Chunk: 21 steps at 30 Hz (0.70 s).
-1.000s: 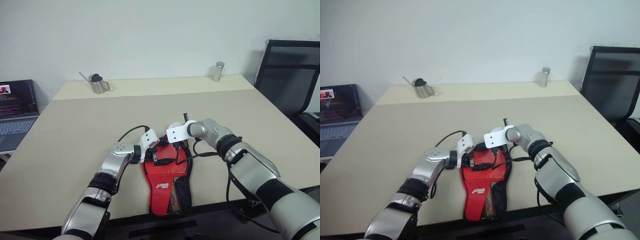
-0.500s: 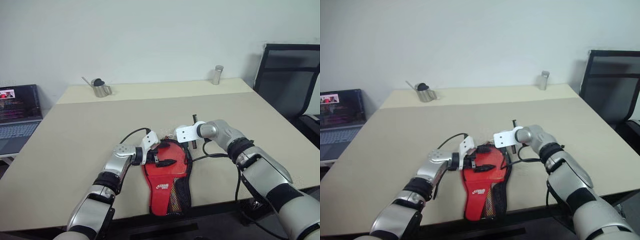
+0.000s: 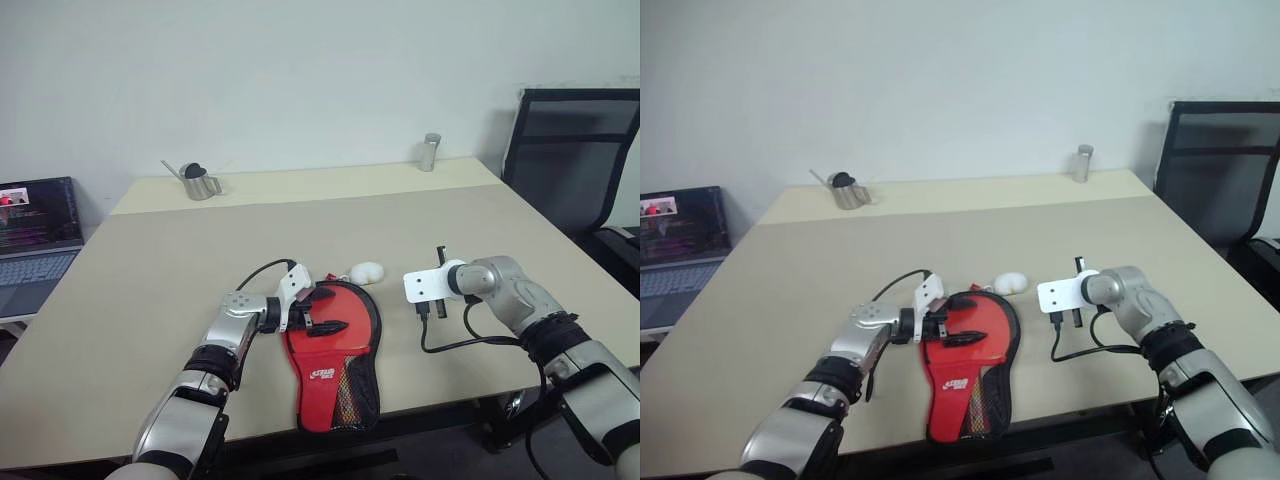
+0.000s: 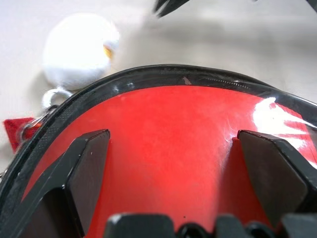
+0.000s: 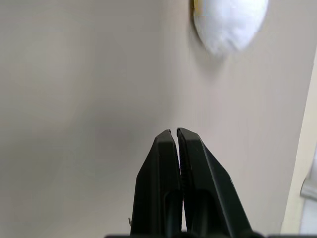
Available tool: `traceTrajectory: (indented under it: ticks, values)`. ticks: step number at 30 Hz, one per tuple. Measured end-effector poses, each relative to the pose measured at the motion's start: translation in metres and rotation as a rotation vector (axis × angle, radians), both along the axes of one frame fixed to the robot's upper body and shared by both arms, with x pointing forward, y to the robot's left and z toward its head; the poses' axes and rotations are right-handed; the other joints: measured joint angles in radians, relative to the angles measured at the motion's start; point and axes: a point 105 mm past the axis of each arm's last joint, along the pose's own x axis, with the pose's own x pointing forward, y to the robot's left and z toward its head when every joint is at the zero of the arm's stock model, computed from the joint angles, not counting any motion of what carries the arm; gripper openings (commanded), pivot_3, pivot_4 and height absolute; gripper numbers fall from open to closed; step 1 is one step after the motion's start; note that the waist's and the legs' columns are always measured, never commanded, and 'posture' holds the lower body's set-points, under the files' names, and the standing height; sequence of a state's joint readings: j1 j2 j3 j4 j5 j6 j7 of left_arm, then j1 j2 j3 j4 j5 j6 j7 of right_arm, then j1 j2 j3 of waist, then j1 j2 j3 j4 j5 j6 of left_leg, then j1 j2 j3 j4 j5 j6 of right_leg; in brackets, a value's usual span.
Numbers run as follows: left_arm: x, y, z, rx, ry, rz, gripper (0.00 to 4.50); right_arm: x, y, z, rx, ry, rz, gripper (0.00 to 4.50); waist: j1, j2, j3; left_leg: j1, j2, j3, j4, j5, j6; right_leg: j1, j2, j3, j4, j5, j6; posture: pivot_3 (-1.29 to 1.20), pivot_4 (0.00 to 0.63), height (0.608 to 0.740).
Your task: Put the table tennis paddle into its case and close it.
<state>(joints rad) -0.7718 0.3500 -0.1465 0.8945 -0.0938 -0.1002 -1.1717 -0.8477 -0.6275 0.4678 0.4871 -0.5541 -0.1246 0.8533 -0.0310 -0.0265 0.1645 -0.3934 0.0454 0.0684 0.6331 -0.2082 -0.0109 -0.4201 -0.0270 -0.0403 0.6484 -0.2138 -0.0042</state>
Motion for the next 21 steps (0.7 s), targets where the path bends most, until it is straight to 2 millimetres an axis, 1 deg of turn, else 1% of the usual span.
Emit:
traceTrajectory:
  ticks: [3,6,9,10,11,14,15,18,21]
  values:
    - [0.000,0.000,0.000,-0.001,0.001,0.001,4.50,-0.005,0.005,0.009,0.067,-0.005,-0.003,0.06,0.000,0.000,-0.001,0.001,0.000,0.000,0.000,0.000,0.000,0.000,0.001,0.000,0.000,0.000,0.000,0.00,0.150,0.740]
    - [0.000,0.000,0.000,-0.001,-0.001,0.002,4.50,-0.007,0.019,0.019,0.207,0.014,-0.019,0.06,0.000,0.000,-0.001,0.001,0.000,0.000,0.000,0.000,0.000,0.000,0.001,0.000,0.000,0.000,0.000,0.00,0.150,0.740]
    - [0.000,0.000,0.000,-0.003,-0.003,0.001,4.50,-0.004,0.034,0.027,0.363,0.050,-0.048,0.66,0.000,0.000,-0.001,0.001,0.001,0.000,0.000,0.000,0.000,0.000,0.001,0.000,0.000,0.000,0.000,0.00,0.150,0.740]
    - [0.000,0.001,0.000,-0.003,-0.003,0.001,4.50,-0.003,0.039,0.030,0.414,0.066,-0.059,0.95,0.000,0.000,-0.001,0.001,0.001,0.000,0.000,0.000,0.000,0.000,0.001,0.000,0.000,0.000,0.000,0.00,0.150,0.740]
    - [0.000,0.001,0.000,-0.003,-0.003,0.001,4.50,-0.001,0.045,0.035,0.464,0.083,-0.069,1.35,0.000,0.000,-0.001,0.001,0.001,0.000,0.000,0.000,0.000,0.000,0.001,0.000,0.000,0.000,0.000,0.00,0.150,0.740]
    - [0.000,0.001,0.000,-0.004,-0.004,0.001,4.50,0.007,0.060,0.049,0.615,0.134,-0.111,2.36,0.000,0.001,-0.001,0.001,0.002,0.000,0.000,0.000,0.000,0.000,0.001,0.000,0.000,0.000,0.000,0.00,0.150,0.740]
    - [0.000,0.002,0.000,-0.004,-0.004,0.003,4.50,0.009,0.066,0.053,0.685,0.176,-0.135,2.67,0.000,0.001,-0.001,0.001,0.002,0.000,-0.001,0.000,0.000,0.000,0.001,0.000,0.000,0.000,0.000,0.00,0.150,0.740]
    - [0.000,0.001,0.000,-0.004,-0.008,0.001,4.50,0.016,0.080,0.055,0.848,0.308,-0.199,3.74,0.000,0.001,-0.002,0.001,0.002,0.000,-0.002,0.000,0.000,0.000,0.001,0.000,0.000,0.000,0.000,0.00,0.150,0.740]
    - [-0.001,0.001,0.000,-0.004,-0.011,-0.001,4.50,0.025,0.082,0.045,0.922,0.385,-0.282,3.74,0.000,0.001,-0.002,0.000,0.002,0.000,-0.003,0.000,0.000,0.000,0.001,0.000,-0.001,0.000,0.000,0.00,0.150,0.740]
